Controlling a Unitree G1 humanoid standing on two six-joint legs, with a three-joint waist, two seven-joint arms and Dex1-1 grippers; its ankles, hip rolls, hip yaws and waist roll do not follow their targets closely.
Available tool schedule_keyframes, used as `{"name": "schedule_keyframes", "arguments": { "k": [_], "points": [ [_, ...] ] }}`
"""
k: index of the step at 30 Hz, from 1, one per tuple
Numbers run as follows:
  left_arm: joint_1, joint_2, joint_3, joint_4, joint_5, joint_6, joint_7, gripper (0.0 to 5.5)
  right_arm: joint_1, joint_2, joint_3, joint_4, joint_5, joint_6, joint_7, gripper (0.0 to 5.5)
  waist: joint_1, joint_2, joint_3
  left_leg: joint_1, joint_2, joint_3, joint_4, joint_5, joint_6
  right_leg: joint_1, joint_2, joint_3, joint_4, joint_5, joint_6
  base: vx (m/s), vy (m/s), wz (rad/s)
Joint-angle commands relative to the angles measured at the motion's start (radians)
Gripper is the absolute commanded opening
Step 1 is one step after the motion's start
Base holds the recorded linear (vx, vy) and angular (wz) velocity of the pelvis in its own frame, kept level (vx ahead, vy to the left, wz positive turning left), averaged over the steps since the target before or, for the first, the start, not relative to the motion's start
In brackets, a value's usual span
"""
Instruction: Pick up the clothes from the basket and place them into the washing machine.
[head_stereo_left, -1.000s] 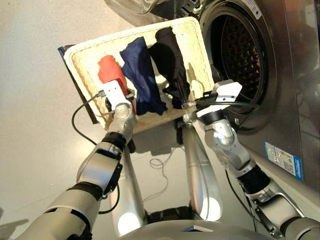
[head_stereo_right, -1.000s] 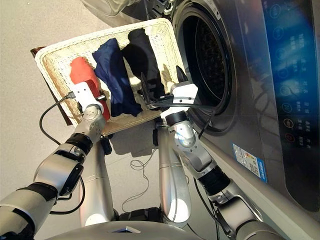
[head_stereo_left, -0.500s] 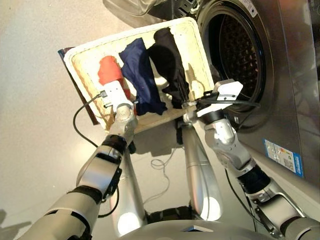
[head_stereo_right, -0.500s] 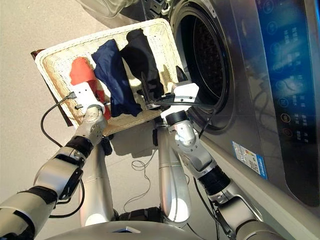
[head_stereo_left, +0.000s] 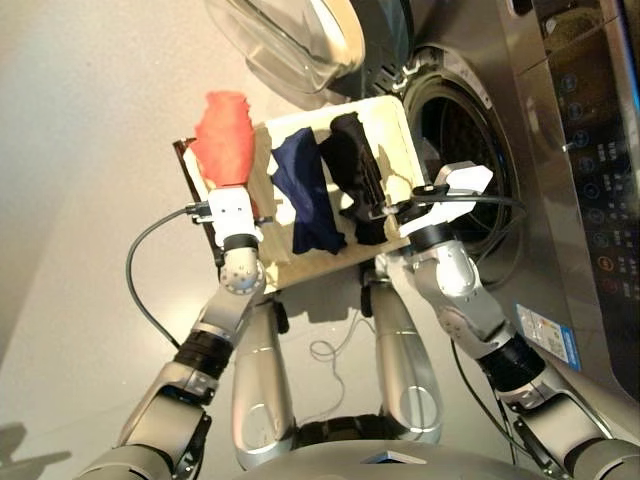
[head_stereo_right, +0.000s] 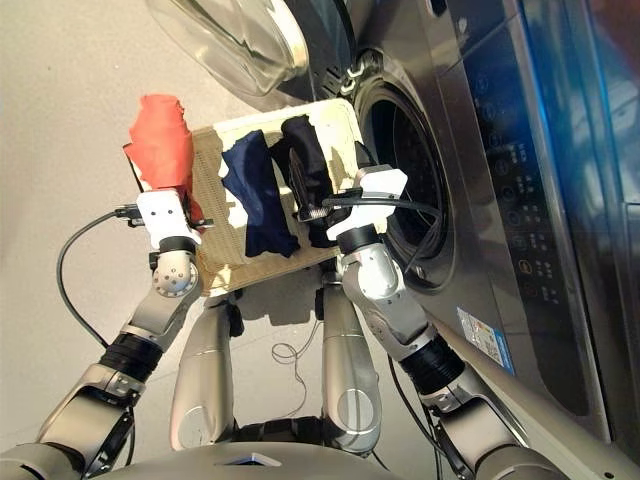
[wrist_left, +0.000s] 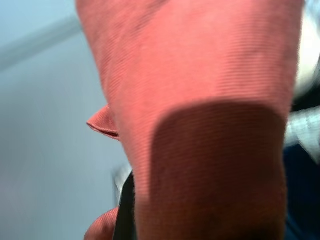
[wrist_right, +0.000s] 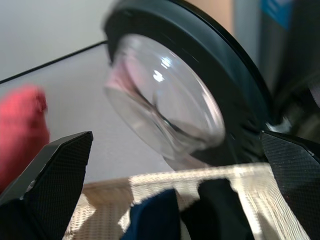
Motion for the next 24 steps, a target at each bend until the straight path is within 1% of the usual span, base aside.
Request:
{"name": "schedule_keyframes", "arguments": {
  "k": [1, 2, 4, 7, 8, 10, 13, 16, 21, 24],
  "points": [
    [0.000, 0.074, -0.050, -0.163, 0.160, -0.113, -0.033, 0.00, -0.049, -0.028, -0.032, -0.156, 0.065, -0.057, 0.083, 5.50, 0.013, 0.004, -0.012, 0.082, -0.078, 0.035, -0.028, -0.035, 0.023, 0.074, -0.016, -0.011, -0.131, 0.075, 0.039, 0.051, 0.076, 0.071],
    [0.006, 0.103, -0.058, -0.184, 0.195, -0.115, -0.032, 0.00, -0.067, -0.034, -0.017, -0.153, 0.101, -0.055, 0.096, 5.50, 0.017, 0.004, -0.014, 0.102, -0.077, 0.041, -0.034, -0.041, 0.025, 0.094, -0.015, -0.004, -0.144, 0.075, 0.042, 0.044, 0.068, 0.018],
    [0.022, 0.145, -0.069, -0.213, 0.238, -0.112, -0.033, 0.00, -0.126, -0.046, 0.034, -0.154, 0.192, -0.042, 0.126, 5.50, 0.025, -0.004, -0.032, 0.115, -0.074, 0.053, -0.039, -0.038, 0.024, 0.114, -0.015, 0.009, -0.176, 0.095, 0.049, 0.017, 0.028, -0.033],
    [0.035, 0.202, -0.100, -0.245, 0.265, -0.124, -0.051, 0.00, -0.228, -0.087, 0.119, -0.171, 0.289, -0.007, 0.170, 5.50, 0.036, -0.016, -0.062, 0.126, -0.069, 0.063, -0.034, -0.042, 0.020, 0.141, -0.017, 0.019, -0.206, 0.104, 0.053, 0.017, 0.013, -0.133],
    [0.045, 0.230, -0.113, -0.263, 0.269, -0.129, -0.071, 0.00, -0.275, -0.109, 0.156, -0.173, 0.318, 0.009, 0.193, 5.50, 0.040, -0.020, -0.070, 0.131, -0.067, 0.065, -0.033, -0.044, 0.019, 0.152, -0.019, 0.020, -0.217, 0.108, 0.053, 0.000, 0.000, 0.000],
    [0.047, 0.268, -0.139, -0.270, 0.278, -0.139, -0.075, 0.00, -0.346, -0.133, 0.211, -0.175, 0.335, 0.020, 0.204, 5.50, 0.046, -0.026, -0.083, 0.137, -0.066, 0.072, -0.030, -0.047, 0.019, 0.156, -0.019, 0.030, -0.229, 0.114, 0.053, 0.000, 0.000, 0.000],
    [0.046, 0.286, -0.168, -0.281, 0.270, -0.142, -0.080, 0.00, -0.432, -0.139, 0.257, -0.180, 0.364, 0.029, 0.205, 5.50, 0.051, -0.030, -0.106, 0.135, -0.063, 0.079, -0.026, -0.049, 0.019, 0.158, -0.024, 0.038, -0.247, 0.124, 0.053, -0.003, 0.004, -0.120],
    [0.033, 0.294, -0.181, -0.292, 0.263, -0.139, -0.083, 0.00, -0.482, -0.135, 0.285, -0.180, 0.382, 0.033, 0.206, 5.50, 0.051, -0.029, -0.114, 0.124, -0.061, 0.077, -0.016, -0.048, 0.015, 0.157, -0.025, 0.037, -0.254, 0.127, 0.049, 0.000, 0.000, 0.000],
    [0.033, 0.284, -0.180, -0.299, 0.260, -0.135, -0.078, 0.00, -0.483, -0.129, 0.285, -0.186, 0.399, 0.034, 0.206, 5.50, 0.049, -0.025, -0.128, 0.113, -0.055, 0.067, -0.012, -0.040, 0.009, 0.153, -0.024, 0.035, -0.260, 0.125, 0.041, 0.000, 0.000, 0.000],
    [0.028, 0.278, -0.178, -0.303, 0.254, -0.131, -0.077, 0.00, -0.474, -0.140, 0.286, -0.189, 0.409, 0.038, 0.207, 5.50, 0.045, -0.022, -0.125, 0.105, -0.052, 0.061, -0.008, -0.036, 0.006, 0.154, -0.025, 0.033, -0.263, 0.126, 0.038, 0.000, 0.000, 0.000]
  ]
}}
